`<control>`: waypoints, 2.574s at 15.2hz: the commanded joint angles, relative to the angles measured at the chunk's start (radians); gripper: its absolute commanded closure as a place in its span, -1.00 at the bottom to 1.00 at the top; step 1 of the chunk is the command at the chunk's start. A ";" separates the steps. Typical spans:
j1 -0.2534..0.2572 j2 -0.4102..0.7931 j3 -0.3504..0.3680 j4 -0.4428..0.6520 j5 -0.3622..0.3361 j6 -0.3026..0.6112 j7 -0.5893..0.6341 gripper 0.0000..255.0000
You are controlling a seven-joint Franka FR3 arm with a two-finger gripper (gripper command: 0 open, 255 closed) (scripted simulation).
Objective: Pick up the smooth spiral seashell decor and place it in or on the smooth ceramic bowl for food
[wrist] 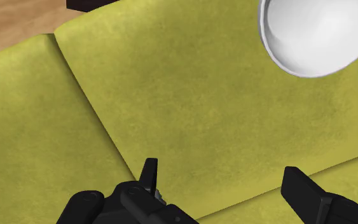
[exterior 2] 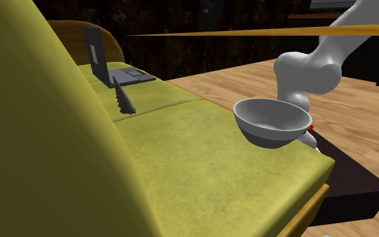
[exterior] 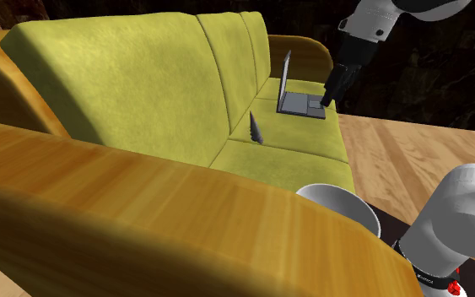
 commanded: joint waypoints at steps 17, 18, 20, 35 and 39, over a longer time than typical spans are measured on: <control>0.035 0.465 0.001 0.022 0.023 0.603 -0.082 -1.00; 0.038 0.500 0.000 0.037 0.026 0.633 -0.088 -1.00; 0.042 0.572 -0.001 0.072 0.034 0.690 -0.100 -1.00; 0.054 0.748 0.001 0.121 0.068 0.842 -0.131 -1.00; 0.054 0.748 0.001 0.121 0.068 0.842 -0.131 1.00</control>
